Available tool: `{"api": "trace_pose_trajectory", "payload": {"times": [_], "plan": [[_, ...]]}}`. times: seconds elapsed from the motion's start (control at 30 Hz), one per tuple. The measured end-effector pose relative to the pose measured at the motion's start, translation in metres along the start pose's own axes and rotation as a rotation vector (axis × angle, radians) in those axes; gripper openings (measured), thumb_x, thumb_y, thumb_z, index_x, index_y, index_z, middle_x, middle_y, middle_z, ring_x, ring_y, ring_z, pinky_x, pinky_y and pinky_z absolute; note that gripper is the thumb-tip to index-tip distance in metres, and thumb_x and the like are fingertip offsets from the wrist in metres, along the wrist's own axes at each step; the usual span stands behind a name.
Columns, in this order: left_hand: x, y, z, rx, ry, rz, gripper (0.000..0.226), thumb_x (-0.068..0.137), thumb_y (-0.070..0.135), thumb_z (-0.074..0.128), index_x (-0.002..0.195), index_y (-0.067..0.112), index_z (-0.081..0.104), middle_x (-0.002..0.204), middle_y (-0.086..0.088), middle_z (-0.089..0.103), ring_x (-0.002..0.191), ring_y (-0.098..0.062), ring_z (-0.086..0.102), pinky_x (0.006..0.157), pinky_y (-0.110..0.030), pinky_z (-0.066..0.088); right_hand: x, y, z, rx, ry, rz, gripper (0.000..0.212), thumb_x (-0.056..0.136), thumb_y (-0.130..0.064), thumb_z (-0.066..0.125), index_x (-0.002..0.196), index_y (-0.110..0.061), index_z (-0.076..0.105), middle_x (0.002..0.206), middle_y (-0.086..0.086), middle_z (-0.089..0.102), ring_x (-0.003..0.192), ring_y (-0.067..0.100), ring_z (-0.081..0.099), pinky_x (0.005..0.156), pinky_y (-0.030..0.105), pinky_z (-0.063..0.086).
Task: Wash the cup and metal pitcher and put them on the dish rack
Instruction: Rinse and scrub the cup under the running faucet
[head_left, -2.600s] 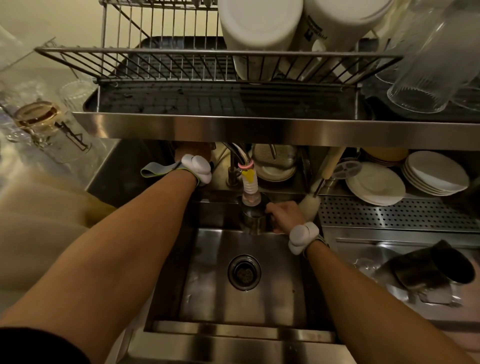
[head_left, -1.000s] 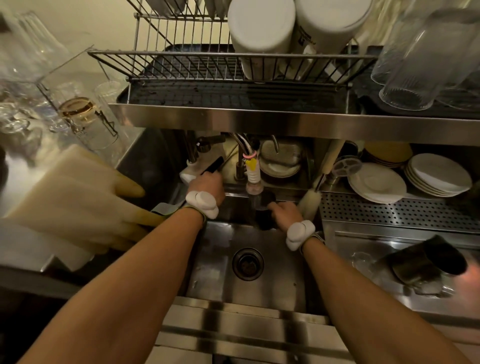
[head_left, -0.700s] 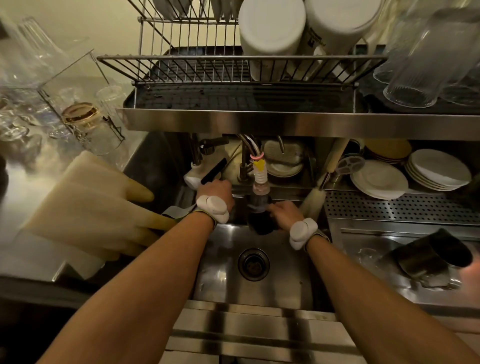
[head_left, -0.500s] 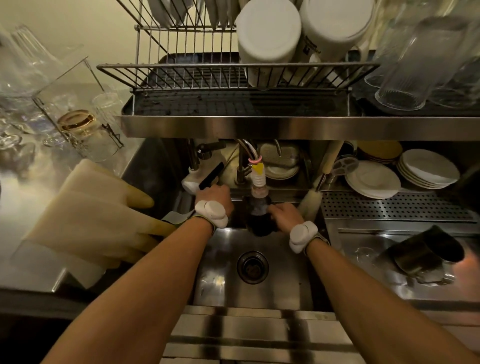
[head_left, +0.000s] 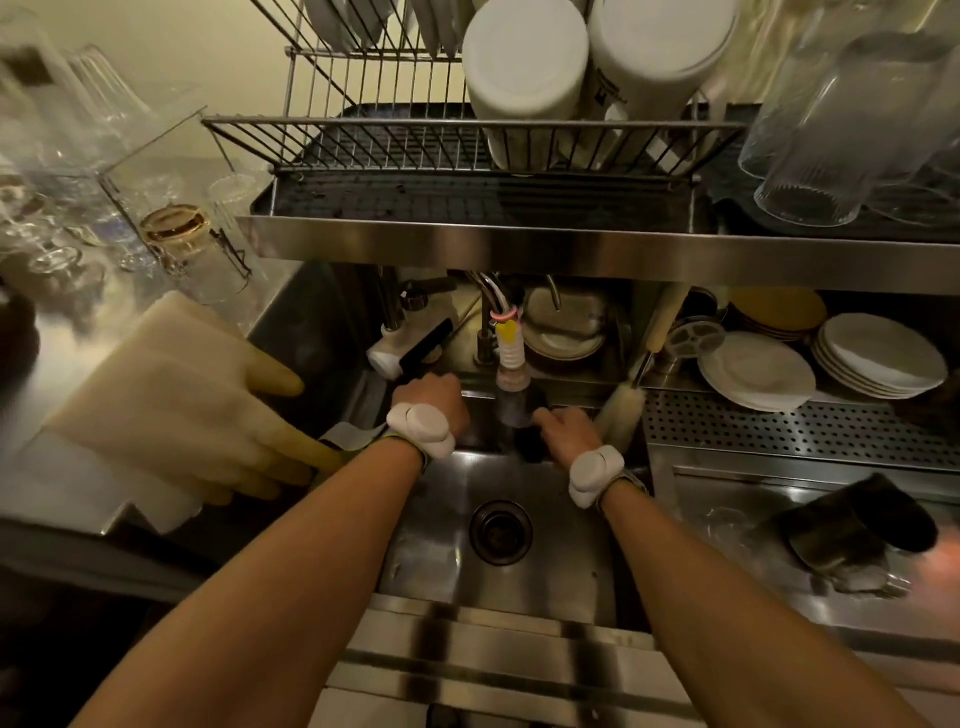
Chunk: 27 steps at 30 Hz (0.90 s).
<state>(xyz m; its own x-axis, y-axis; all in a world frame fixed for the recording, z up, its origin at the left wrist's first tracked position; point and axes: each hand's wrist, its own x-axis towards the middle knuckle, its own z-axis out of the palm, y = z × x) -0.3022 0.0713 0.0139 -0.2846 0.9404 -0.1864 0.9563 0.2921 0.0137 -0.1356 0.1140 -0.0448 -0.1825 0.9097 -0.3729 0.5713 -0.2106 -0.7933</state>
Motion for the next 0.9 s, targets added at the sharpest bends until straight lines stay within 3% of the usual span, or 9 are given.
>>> {"api": "trace_pose_trajectory", "payload": {"times": [0.13, 0.27, 0.4, 0.57, 0.7, 0.83, 0.9], "plan": [[-0.004, -0.003, 0.002, -0.020, -0.004, -0.006, 0.029, 0.093, 0.027, 0.045, 0.110, 0.010, 0.060, 0.118, -0.016, 0.063, 0.105, -0.038, 0.062, 0.080, -0.038, 0.046, 0.000, 0.004, 0.000, 0.053, 0.005, 0.016, 0.041, 0.090, -0.029, 0.050, 0.054, -0.011, 0.045, 0.067, 0.016, 0.049, 0.067, 0.026, 0.048, 0.066, 0.037, 0.037], [-0.002, -0.003, 0.002, -0.024, -0.016, -0.004, 0.028, 0.092, 0.026, 0.045, 0.109, 0.009, 0.061, 0.117, -0.016, 0.064, 0.104, -0.038, 0.063, 0.078, -0.037, 0.045, 0.000, -0.002, -0.003, 0.040, -0.055, 0.012, 0.040, 0.091, -0.027, 0.050, 0.054, -0.013, 0.044, 0.060, 0.008, 0.047, 0.060, 0.023, 0.044, 0.065, 0.035, 0.035], [0.000, -0.001, 0.000, -0.013, -0.013, 0.006, 0.027, 0.093, 0.025, 0.045, 0.109, 0.010, 0.061, 0.116, -0.016, 0.064, 0.102, -0.037, 0.063, 0.073, -0.035, 0.042, 0.003, -0.008, -0.005, 0.020, -0.012, 0.005, 0.041, 0.092, -0.028, 0.047, 0.055, -0.010, 0.045, 0.071, 0.014, 0.050, 0.070, 0.026, 0.047, 0.068, 0.035, 0.034], [0.002, 0.002, -0.005, -0.014, -0.018, 0.012, 0.026, 0.093, 0.025, 0.045, 0.106, 0.009, 0.062, 0.114, -0.015, 0.065, 0.101, -0.037, 0.063, 0.072, -0.035, 0.042, 0.002, -0.010, -0.006, -0.015, -0.023, -0.012, 0.041, 0.092, -0.027, 0.047, 0.054, -0.011, 0.043, 0.061, 0.008, 0.045, 0.058, 0.021, 0.041, 0.063, 0.033, 0.031], [-0.002, 0.003, -0.006, -0.012, -0.031, 0.003, 0.026, 0.094, 0.024, 0.045, 0.107, 0.009, 0.061, 0.114, -0.015, 0.065, 0.100, -0.036, 0.063, 0.073, -0.036, 0.042, 0.001, -0.011, -0.004, -0.060, -0.092, -0.021, 0.039, 0.092, -0.026, 0.047, 0.056, -0.011, 0.046, 0.066, 0.010, 0.049, 0.068, 0.024, 0.046, 0.066, 0.034, 0.033], [-0.005, 0.000, -0.006, -0.012, -0.017, -0.007, 0.027, 0.094, 0.025, 0.045, 0.110, 0.009, 0.061, 0.115, -0.015, 0.064, 0.102, -0.036, 0.063, 0.075, -0.036, 0.045, 0.001, -0.011, -0.006, -0.068, -0.005, -0.011, 0.042, 0.093, -0.028, 0.046, 0.055, -0.010, 0.047, 0.066, 0.009, 0.050, 0.066, 0.024, 0.047, 0.056, 0.030, 0.030], [-0.007, -0.001, -0.007, -0.014, -0.013, 0.000, 0.026, 0.093, 0.024, 0.046, 0.107, 0.009, 0.061, 0.113, -0.016, 0.065, 0.100, -0.036, 0.064, 0.073, -0.036, 0.044, -0.001, -0.012, -0.006, -0.060, -0.057, -0.017, 0.043, 0.093, -0.030, 0.048, 0.054, -0.012, 0.049, 0.063, 0.008, 0.051, 0.066, 0.024, 0.047, 0.061, 0.031, 0.033]]}}
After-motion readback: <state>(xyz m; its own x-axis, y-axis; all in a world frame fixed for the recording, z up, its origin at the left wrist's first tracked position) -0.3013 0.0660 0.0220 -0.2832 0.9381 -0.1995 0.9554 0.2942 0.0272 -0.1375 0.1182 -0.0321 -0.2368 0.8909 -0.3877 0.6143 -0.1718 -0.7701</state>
